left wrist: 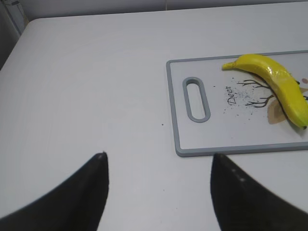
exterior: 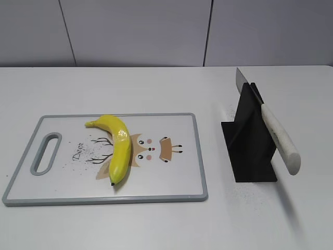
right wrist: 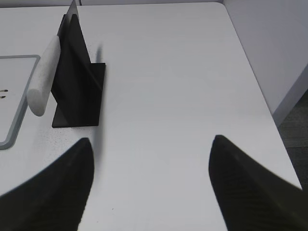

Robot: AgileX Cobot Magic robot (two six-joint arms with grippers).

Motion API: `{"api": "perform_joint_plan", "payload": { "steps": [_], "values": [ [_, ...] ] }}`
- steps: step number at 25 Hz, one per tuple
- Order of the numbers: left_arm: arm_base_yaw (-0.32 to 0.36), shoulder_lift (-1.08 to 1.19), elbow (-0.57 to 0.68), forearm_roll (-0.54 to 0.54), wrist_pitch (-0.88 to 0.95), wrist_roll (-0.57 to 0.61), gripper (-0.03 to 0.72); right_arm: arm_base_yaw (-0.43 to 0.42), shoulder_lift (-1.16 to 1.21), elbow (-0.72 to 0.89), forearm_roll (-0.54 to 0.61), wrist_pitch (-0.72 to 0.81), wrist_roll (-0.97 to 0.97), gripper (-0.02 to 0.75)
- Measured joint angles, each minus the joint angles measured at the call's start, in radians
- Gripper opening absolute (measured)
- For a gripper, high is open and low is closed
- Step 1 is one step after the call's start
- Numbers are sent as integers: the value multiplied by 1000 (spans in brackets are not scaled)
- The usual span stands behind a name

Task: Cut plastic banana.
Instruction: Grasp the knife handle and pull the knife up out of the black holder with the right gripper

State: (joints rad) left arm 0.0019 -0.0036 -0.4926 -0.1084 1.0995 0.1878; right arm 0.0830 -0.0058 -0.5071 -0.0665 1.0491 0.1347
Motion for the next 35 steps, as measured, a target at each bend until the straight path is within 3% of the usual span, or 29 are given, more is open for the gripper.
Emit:
{"api": "perform_joint_plan", "payload": {
  "steps": [15, 35],
  "values": [
    [0, 0, 0, 0, 0, 0, 595, 0, 0, 0, 0, 0, 0, 563],
    [0, 0, 0, 0, 0, 0, 592, 0, 0, 0, -1, 0, -1, 563]
  ]
}}
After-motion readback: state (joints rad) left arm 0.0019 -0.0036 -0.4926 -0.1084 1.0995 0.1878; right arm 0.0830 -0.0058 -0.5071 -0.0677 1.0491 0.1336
